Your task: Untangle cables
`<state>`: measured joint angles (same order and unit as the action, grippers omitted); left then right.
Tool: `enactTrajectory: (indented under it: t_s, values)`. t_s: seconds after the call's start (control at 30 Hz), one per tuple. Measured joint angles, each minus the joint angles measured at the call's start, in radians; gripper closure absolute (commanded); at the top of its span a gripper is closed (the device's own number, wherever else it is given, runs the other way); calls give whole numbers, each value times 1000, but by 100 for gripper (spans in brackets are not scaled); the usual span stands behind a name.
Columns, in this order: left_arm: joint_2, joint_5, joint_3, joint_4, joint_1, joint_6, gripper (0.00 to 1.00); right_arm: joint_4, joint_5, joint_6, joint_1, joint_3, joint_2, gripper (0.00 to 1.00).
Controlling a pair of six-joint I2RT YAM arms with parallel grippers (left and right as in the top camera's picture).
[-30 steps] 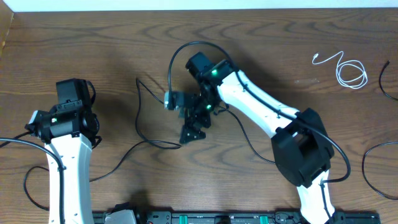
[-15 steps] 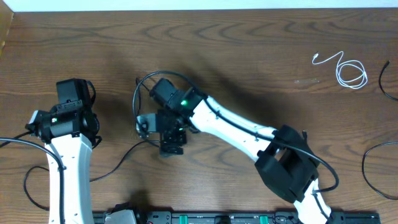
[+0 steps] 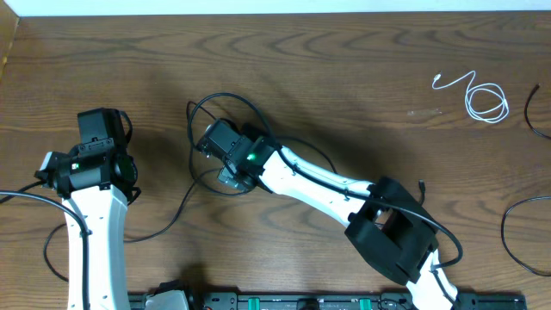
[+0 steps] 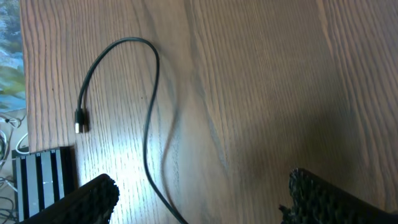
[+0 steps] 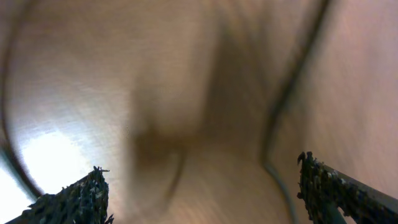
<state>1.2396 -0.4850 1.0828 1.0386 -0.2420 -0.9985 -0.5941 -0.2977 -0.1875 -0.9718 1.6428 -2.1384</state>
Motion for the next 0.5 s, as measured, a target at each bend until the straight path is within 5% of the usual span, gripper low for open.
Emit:
enactTrajectory:
  t_s: [0.5]
  values:
    - [0, 0, 0, -10, 0, 0, 11, 203, -80, 81, 19, -2, 0, 2]
